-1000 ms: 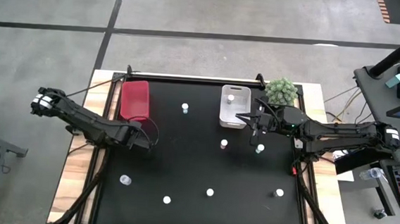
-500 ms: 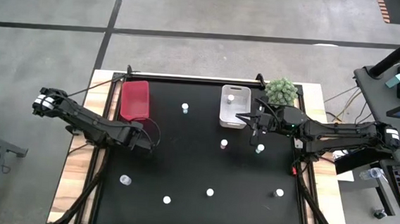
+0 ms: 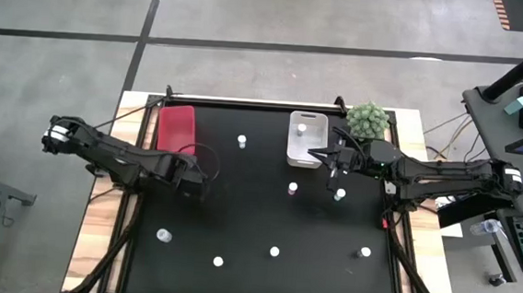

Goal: Pick and place medicine bottles into bin by pill shape (circle, oval)
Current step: Put the orange tablet bottle into the red bin, then put the transparent capsule bottle into the white bin

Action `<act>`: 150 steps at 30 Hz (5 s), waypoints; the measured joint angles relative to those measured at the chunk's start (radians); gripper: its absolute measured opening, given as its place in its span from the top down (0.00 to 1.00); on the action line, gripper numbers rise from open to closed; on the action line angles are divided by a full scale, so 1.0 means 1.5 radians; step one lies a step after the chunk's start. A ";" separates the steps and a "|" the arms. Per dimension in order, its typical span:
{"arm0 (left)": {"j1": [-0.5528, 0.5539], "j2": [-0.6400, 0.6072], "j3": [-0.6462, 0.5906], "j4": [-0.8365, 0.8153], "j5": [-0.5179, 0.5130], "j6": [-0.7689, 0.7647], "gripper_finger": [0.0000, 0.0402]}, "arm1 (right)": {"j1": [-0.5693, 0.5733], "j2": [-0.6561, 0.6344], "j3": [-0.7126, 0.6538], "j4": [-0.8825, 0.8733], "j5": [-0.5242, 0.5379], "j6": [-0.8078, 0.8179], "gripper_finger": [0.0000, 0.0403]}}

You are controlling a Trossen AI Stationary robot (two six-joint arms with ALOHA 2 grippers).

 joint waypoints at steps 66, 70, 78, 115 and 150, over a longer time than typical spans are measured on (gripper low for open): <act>0.722 0.219 0.138 0.146 -0.072 0.738 0.74 | 0.000 0.000 -0.002 -0.026 0.001 -0.008 0.97; 0.722 0.219 0.132 0.154 -0.072 0.737 0.74 | 0.000 0.000 -0.002 -0.026 0.001 -0.008 0.97; 0.722 0.215 0.132 0.154 -0.072 0.738 0.68 | 0.000 0.000 -0.002 -0.026 0.001 -0.012 0.97; 0.605 0.004 0.132 0.172 -0.053 0.809 0.60 | 0.000 0.000 -0.001 -0.025 0.001 -0.019 0.97; 0.255 -0.187 -0.217 0.720 -0.020 0.860 0.60 | 0.000 0.000 -0.003 -0.101 0.000 0.197 0.97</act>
